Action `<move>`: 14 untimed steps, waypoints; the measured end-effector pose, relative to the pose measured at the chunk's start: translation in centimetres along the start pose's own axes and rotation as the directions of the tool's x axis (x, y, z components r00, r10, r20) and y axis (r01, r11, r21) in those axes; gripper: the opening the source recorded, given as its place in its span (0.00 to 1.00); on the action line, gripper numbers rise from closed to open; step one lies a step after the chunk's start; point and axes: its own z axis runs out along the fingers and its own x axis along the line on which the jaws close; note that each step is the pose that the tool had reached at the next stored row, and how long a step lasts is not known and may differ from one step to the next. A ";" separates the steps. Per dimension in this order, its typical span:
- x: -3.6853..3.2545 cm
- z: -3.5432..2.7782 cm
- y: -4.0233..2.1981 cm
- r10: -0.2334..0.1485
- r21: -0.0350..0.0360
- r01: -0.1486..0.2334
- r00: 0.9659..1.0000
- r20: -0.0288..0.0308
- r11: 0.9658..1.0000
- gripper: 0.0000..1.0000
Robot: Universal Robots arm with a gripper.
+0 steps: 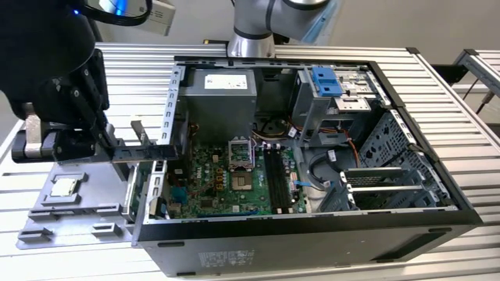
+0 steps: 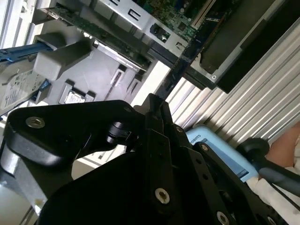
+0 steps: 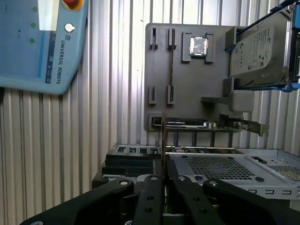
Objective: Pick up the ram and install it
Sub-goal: 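Pick up the ram and move it above insertion slot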
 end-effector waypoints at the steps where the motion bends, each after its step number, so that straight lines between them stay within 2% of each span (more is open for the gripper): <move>1: 0.00 0.00 -0.31 0.000 0.000 0.000 1.000 0.000 1.000 0.00; 8: 0.04 -0.01 -2.31 0.000 -0.001 0.000 1.000 0.000 1.000 0.00; 14: 0.07 -0.03 -4.67 0.000 -0.004 0.000 1.000 0.000 1.000 0.00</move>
